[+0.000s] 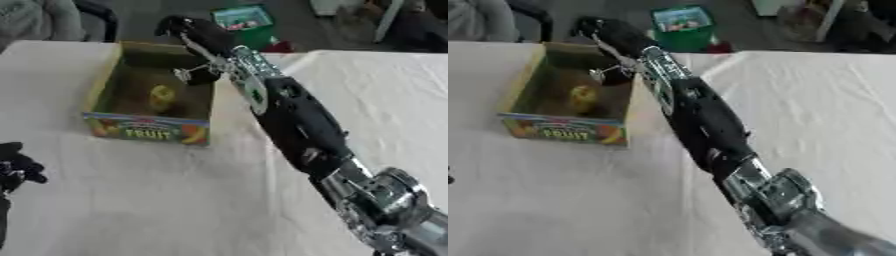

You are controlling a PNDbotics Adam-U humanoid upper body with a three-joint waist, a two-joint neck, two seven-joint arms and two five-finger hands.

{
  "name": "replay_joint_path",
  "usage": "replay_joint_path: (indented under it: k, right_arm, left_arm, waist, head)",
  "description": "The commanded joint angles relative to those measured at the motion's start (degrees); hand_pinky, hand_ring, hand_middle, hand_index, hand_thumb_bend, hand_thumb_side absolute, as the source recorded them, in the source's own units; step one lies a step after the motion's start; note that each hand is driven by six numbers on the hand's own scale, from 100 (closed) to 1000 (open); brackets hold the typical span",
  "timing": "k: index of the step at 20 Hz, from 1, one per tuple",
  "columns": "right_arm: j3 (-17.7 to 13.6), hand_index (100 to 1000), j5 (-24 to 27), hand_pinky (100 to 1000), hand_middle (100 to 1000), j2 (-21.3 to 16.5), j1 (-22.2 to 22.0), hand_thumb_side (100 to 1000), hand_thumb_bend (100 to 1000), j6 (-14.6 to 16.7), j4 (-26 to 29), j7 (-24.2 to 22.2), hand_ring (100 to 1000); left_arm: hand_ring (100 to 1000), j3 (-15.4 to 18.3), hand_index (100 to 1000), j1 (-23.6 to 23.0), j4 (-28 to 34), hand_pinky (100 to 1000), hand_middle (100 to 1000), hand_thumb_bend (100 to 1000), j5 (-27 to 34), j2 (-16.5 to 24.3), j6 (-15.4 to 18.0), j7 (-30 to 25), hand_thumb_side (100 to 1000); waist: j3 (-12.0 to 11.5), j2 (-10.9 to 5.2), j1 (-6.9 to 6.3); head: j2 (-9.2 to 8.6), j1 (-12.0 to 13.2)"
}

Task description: Pick up objects on the table and place them in the box.

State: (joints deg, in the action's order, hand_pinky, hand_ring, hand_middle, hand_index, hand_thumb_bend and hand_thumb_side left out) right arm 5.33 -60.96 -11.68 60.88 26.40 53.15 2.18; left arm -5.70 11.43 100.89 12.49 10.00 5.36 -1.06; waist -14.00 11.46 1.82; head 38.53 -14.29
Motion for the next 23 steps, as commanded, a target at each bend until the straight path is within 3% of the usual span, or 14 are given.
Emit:
replay_joint_path:
  k: [1, 6, 17, 23]
  right_arm:
    - [-1.4, 843, 3.5, 581, 769, -2.5, -0.7, 268, 100, 1.2, 5.0, 1.7, 723]
    - [-3.6, 799, 7.9, 510, 701, -4.7, -6.9, 410, 100, 1.0, 11.7, 5.4, 652]
    - [-8.1, 770, 17.3, 459, 636, -6.4, -22.2, 462, 100, -6.7, 25.9, 4.8, 599]
    - [-8.1, 769, 22.5, 451, 626, -6.1, -30.6, 457, 100, -12.0, 34.2, 4.0, 591]
  left_arm:
    - [527, 1.1, 677, 0.0, 0.6, 475, 482, 100, -0.4, 0.4, 0.2, 0.8, 784]
    - [528, 2.1, 677, -0.7, 0.5, 474, 481, 100, -0.8, 0.4, 0.5, 1.8, 787]
    - [532, 3.5, 675, -1.4, 0.5, 474, 481, 100, -1.5, 0.4, 0.7, 3.3, 796]
    - [531, 3.5, 675, -1.6, 0.4, 475, 480, 100, -1.8, 0.3, 0.6, 3.4, 801]
  waist:
    - [1.0, -1.15, -0.51]
    - [4.0, -1.06, -0.73]
    - [8.4, -0.05, -0.98]
    - [9.2, 0.15, -0.77]
  head:
    - [0.54, 1.6]
    - [0.65, 3.8]
    - [0.84, 6.4]
    - [1.03, 7.0]
